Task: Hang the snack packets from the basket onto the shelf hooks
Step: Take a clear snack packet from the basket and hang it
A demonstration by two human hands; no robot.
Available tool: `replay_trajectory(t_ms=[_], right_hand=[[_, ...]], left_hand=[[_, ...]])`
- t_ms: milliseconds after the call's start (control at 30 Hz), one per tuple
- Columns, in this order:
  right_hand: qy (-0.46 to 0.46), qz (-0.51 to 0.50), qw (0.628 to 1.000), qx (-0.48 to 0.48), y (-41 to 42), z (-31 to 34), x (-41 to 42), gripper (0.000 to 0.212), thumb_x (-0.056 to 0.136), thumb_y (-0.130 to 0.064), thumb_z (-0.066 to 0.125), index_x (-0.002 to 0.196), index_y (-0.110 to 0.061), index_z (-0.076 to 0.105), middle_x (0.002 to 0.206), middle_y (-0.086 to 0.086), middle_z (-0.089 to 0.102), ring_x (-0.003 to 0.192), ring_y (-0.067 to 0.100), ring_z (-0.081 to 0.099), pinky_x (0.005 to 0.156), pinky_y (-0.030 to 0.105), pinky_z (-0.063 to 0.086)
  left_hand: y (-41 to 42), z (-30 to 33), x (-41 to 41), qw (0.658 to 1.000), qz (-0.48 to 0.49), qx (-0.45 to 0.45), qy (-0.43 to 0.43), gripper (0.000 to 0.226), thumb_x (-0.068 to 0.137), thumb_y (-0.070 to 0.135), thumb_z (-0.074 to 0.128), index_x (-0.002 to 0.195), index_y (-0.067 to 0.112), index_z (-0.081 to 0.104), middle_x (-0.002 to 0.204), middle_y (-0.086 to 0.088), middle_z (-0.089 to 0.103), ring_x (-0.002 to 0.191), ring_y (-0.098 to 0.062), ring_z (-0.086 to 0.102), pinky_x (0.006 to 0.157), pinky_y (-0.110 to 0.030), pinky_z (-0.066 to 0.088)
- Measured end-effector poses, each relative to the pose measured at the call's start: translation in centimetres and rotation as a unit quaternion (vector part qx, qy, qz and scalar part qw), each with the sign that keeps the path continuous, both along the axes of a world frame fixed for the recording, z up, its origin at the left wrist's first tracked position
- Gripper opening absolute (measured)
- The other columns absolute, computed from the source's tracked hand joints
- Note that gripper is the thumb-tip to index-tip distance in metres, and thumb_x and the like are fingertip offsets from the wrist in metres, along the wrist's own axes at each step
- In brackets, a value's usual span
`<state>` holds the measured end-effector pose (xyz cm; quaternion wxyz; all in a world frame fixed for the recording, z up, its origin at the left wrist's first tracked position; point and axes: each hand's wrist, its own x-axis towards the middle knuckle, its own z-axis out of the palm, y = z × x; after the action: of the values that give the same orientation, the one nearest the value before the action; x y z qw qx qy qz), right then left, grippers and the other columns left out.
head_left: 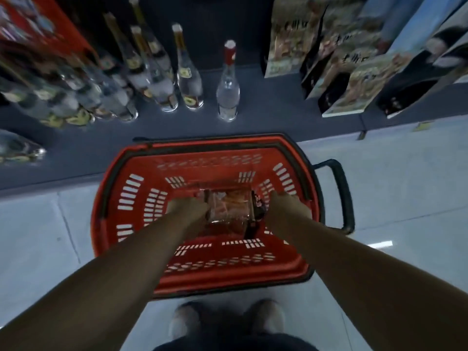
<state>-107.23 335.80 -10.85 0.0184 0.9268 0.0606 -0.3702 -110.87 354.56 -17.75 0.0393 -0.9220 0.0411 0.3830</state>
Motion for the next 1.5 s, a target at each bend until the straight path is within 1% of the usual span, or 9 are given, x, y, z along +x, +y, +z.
replay_trajectory(t_ms=[167, 367, 567, 633, 900, 1000, 1200, 1333, 1500], right_hand=[[0.038, 0.009, 0.999, -0.014, 0.5, -12.1, 1.3, 0.032, 0.092, -0.018, 0.052, 0.124, -0.013, 0.052, 0.128, 0.009, 0.053, 0.121, 0.027, 0.048, 0.097, 0.042, 0.046], [-0.028, 0.084, 0.995, -0.046, -0.1, -19.3, 3.3, 0.036, 0.093, -0.02, 0.05, 0.129, -0.013, 0.046, 0.126, 0.008, 0.054, 0.115, 0.026, 0.055, 0.095, 0.04, 0.047], [-0.018, 0.139, 0.988, -0.064, -1.9, -19.8, 3.1, 0.022, 0.093, -0.019, 0.052, 0.114, -0.013, 0.057, 0.115, 0.005, 0.06, 0.106, 0.021, 0.059, 0.091, 0.034, 0.047], [-0.017, 0.126, 0.991, -0.051, -2.7, -20.1, 3.3, 0.02, 0.092, -0.02, 0.054, 0.11, -0.015, 0.059, 0.107, 0.004, 0.062, 0.097, 0.018, 0.061, 0.087, 0.032, 0.049], [-0.028, 0.123, 0.99, -0.061, -3.5, -21.7, 3.1, 0.017, 0.092, -0.02, 0.054, 0.107, -0.014, 0.06, 0.098, 0.002, 0.065, 0.088, 0.017, 0.063, 0.08, 0.031, 0.048], [-0.024, 0.123, 0.99, -0.056, -4.0, -21.1, 3.1, 0.016, 0.093, -0.017, 0.05, 0.107, -0.014, 0.058, 0.101, 0.003, 0.064, 0.093, 0.018, 0.063, 0.087, 0.033, 0.049], [-0.037, 0.131, 0.989, -0.055, -3.9, -20.7, 3.2, 0.015, 0.092, -0.018, 0.053, 0.106, -0.016, 0.059, 0.097, 0.002, 0.065, 0.093, 0.018, 0.064, 0.087, 0.032, 0.049], [-0.026, 0.132, 0.989, -0.058, -3.7, -20.9, 3.1, 0.014, 0.093, -0.016, 0.05, 0.102, -0.014, 0.061, 0.086, 0.002, 0.06, 0.089, 0.018, 0.065, 0.085, 0.033, 0.052], [-0.027, 0.105, 0.993, -0.035, -4.0, -20.4, 3.4, 0.015, 0.092, -0.017, 0.052, 0.104, -0.017, 0.062, 0.094, 0.0, 0.064, 0.089, 0.016, 0.064, 0.078, 0.028, 0.05]], left_hand=[[-0.2, -14.6, 4.3, 1.0, 0.014, -0.027, 0.003, 0.033, 0.092, 0.021, 0.049, 0.122, 0.021, 0.06, 0.128, -0.004, 0.061, 0.114, -0.023, 0.06, 0.084, -0.032, 0.049], [-2.9, -23.3, 8.4, 0.995, -0.071, -0.068, -0.03, 0.057, 0.095, 0.028, 0.051, 0.145, 0.014, 0.03, 0.151, -0.01, 0.035, 0.135, -0.028, 0.039, 0.107, -0.04, 0.038], [-3.7, -25.4, 7.4, 0.991, 0.033, -0.131, -0.022, 0.048, 0.099, 0.045, 0.027, 0.146, 0.035, 0.026, 0.159, -0.004, 0.02, 0.142, -0.03, 0.026, 0.118, -0.045, 0.021], [-3.2, -27.0, 6.5, 0.989, 0.002, -0.14, -0.052, 0.047, 0.089, 0.056, 0.035, 0.135, 0.049, 0.032, 0.155, -0.004, 0.03, 0.134, -0.034, 0.04, 0.109, -0.054, 0.034], [-2.6, -23.3, 6.6, 0.984, 0.029, -0.16, 0.068, 0.106, 0.065, 0.026, 0.085, 0.149, 0.025, 0.02, 0.153, -0.004, 0.028, 0.137, -0.028, 0.034, 0.108, -0.046, 0.037], [-2.6, -24.0, 6.1, 0.963, 0.108, -0.221, 0.111, 0.09, 0.074, 0.021, 0.08, 0.146, 0.027, 0.027, 0.14, 0.001, 0.045, 0.119, -0.024, 0.051, 0.099, -0.045, 0.047], [-2.0, -23.6, 5.9, 0.955, 0.134, -0.228, 0.135, 0.095, 0.063, 0.037, 0.086, 0.143, 0.025, 0.037, 0.144, 0.001, 0.046, 0.127, -0.022, 0.048, 0.104, -0.036, 0.042], [-0.9, -21.8, 6.5, 0.934, 0.148, -0.296, 0.134, 0.035, 0.073, 0.027, 0.081, 0.104, 0.02, 0.067, 0.09, 0.005, 0.067, 0.07, -0.008, 0.06, 0.06, -0.023, 0.05], [2.8, -17.1, 6.9, 0.854, 0.289, -0.432, 0.0, 0.013, 0.074, 0.009, 0.08, 0.073, 0.016, 0.07, 0.063, 0.012, 0.069, 0.063, 0.001, 0.064, 0.066, -0.018, 0.048]])
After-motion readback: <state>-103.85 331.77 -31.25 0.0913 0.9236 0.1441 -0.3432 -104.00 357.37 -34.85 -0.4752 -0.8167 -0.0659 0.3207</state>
